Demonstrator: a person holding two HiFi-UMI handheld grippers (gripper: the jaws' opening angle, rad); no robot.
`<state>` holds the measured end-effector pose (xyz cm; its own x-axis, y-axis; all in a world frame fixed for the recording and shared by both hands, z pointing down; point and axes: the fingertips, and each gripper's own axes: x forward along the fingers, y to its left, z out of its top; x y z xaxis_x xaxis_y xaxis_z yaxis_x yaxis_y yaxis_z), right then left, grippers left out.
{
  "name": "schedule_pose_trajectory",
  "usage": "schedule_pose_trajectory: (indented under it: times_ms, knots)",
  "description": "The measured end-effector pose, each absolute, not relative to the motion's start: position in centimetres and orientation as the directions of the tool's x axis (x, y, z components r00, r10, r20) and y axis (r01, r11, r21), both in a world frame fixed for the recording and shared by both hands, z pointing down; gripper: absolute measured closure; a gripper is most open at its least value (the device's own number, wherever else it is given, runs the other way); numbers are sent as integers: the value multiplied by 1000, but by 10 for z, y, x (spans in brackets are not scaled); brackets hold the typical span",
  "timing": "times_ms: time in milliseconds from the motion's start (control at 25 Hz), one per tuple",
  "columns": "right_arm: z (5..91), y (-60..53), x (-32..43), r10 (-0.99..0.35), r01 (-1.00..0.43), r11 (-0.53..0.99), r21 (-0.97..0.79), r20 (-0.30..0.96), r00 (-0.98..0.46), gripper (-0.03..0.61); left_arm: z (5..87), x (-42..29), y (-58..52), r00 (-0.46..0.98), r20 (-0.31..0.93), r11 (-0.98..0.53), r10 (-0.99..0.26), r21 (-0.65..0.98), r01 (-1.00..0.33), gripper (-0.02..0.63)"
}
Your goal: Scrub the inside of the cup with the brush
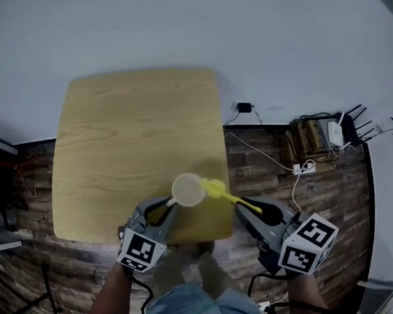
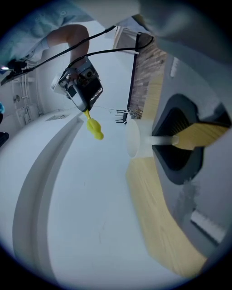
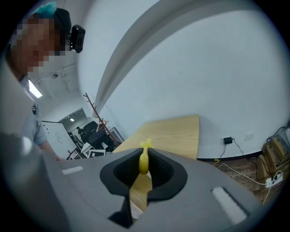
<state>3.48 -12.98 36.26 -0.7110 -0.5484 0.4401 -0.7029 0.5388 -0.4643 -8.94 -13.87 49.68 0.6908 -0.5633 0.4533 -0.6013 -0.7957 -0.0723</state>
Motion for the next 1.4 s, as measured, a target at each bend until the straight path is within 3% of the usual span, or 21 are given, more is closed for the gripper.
schedule_pose_trajectory:
  times_ms: [440,760,1040,1200,1280,1400]
  knots:
    - [364,-132,28,-585,-712,541,-447,409,-701,538,481,-99,-128,696,448,-788,-561,-31,-615,535]
    - [338,-137,21,-634,-705,591,-391,314,-706,538,429,-115,-125,618,415,-686,-668,-22,-727,535]
    - [306,-137,8,-692,-732,632,-256,240,-681,538,345,-114,-135,534,265,-517,-803,136,-845,535]
    - [297,-137,-2,-715,-748,634,-195,220,-663,538,308,-114,-139,441,209,-429,-873,101,-897,537]
    - [292,-137,-9,-719,-748,641,-169,208,-663,538,296,-112,-140,408,188,-402,-893,73,-913,594]
    - [286,-136,-16,-719,-745,654,-130,200,-666,538,284,-106,-139,402,166,-399,-900,55,-915,594]
